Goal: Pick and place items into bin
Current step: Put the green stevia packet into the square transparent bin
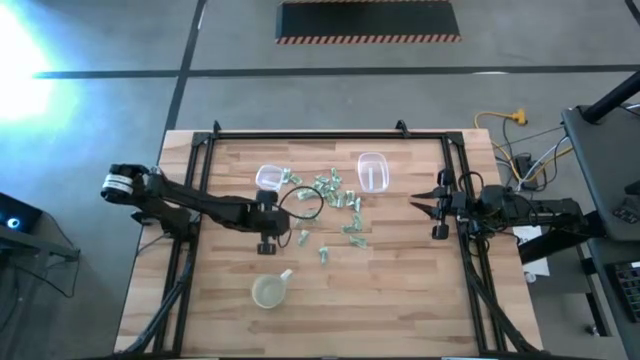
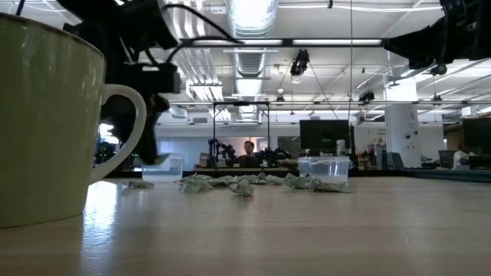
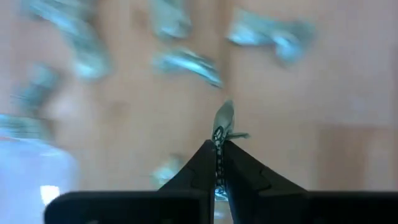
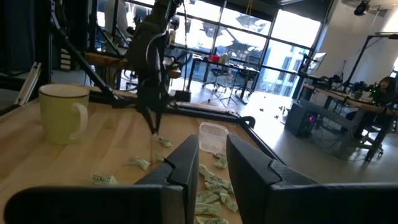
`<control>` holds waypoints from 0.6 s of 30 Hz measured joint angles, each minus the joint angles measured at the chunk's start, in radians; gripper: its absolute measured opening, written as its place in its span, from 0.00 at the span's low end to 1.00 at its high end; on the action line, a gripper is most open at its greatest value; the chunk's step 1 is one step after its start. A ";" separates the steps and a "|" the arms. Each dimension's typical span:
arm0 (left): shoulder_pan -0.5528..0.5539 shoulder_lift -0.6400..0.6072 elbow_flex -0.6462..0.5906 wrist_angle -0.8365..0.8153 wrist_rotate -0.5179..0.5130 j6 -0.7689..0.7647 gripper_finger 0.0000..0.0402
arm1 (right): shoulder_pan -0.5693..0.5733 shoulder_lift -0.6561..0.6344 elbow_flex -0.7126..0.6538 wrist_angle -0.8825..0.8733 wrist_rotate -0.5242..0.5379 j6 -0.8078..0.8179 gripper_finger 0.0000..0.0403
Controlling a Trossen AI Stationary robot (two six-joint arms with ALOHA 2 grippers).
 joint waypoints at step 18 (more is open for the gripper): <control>0.363 -0.136 0.003 0.012 -0.245 0.173 0.02 | 0.000 0.000 0.000 0.003 0.002 0.044 0.18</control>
